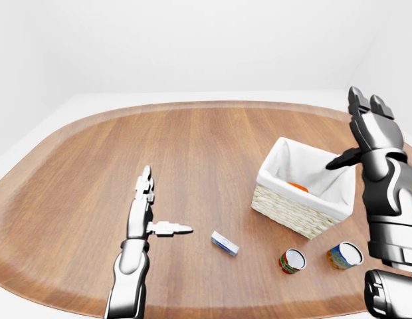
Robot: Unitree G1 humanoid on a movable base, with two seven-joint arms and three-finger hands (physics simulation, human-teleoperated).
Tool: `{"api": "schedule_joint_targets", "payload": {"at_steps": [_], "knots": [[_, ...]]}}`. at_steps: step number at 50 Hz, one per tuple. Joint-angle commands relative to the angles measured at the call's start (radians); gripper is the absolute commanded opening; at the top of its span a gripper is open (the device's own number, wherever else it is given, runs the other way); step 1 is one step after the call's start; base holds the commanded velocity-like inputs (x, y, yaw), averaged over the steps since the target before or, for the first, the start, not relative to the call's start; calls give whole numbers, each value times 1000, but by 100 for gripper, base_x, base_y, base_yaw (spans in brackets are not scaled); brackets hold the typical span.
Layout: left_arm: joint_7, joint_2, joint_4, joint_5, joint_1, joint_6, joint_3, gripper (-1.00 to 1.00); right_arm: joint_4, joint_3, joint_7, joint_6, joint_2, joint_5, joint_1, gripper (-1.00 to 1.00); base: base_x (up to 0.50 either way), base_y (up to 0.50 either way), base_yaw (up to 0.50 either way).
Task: Pick up the ketchup, and put it in the basket.
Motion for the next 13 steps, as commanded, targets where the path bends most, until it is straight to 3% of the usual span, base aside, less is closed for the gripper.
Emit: {"api": "schedule_joint_targets", "payload": {"at_steps": [1, 13], "knots": [[-1, -2, -11, 2, 8, 1, -4, 100, -570, -105, 289, 0, 58, -58, 146, 100, 0, 0, 0], [-3, -1, -20, -1, 8, 8, 0, 100, -1008, -145, 537, 0, 155, -139, 237, 100, 0, 0, 0]]}}
